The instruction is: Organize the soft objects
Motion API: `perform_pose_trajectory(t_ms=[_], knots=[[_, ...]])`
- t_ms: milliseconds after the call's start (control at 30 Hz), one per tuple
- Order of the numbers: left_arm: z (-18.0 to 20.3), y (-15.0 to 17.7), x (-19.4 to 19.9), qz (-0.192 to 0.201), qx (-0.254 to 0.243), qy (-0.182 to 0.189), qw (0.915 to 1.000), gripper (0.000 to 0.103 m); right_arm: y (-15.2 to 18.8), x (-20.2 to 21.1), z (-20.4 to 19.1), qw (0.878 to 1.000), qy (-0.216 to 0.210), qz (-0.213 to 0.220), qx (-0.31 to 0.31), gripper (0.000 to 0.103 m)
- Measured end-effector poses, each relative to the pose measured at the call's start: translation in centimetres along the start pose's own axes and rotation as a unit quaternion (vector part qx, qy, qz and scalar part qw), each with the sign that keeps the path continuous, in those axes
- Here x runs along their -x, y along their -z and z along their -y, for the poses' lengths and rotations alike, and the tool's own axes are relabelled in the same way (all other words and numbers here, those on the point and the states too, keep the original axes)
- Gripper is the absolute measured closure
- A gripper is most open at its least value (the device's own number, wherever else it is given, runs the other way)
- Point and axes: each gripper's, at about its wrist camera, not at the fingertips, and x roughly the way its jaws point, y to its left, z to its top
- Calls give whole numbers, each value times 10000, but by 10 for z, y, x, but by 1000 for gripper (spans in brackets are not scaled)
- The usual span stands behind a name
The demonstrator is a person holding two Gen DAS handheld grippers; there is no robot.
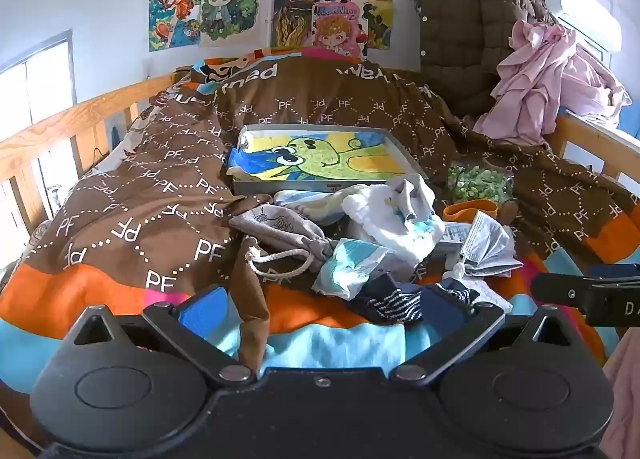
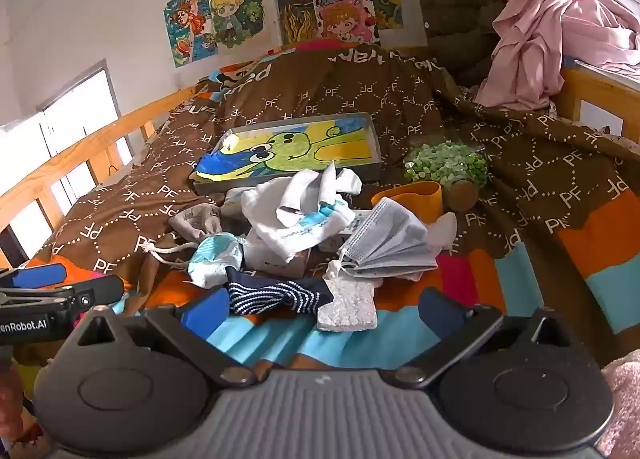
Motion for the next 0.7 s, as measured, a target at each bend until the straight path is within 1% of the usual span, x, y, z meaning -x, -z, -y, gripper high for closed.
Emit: perform_pose_trajectory(t_ms=[467,533,700], knots=[[0,1,-7,-39,39,19,10000,1,1,-4,4,10000,-43,0,-45,0],[-1,1,-1,-23,110,12,9999,1,0,0,0,10000,-53,-2,-44,0],[-2,2,-2,-30,128,15,9999,1,1,-2,1,10000,-58,-1,-55,0]])
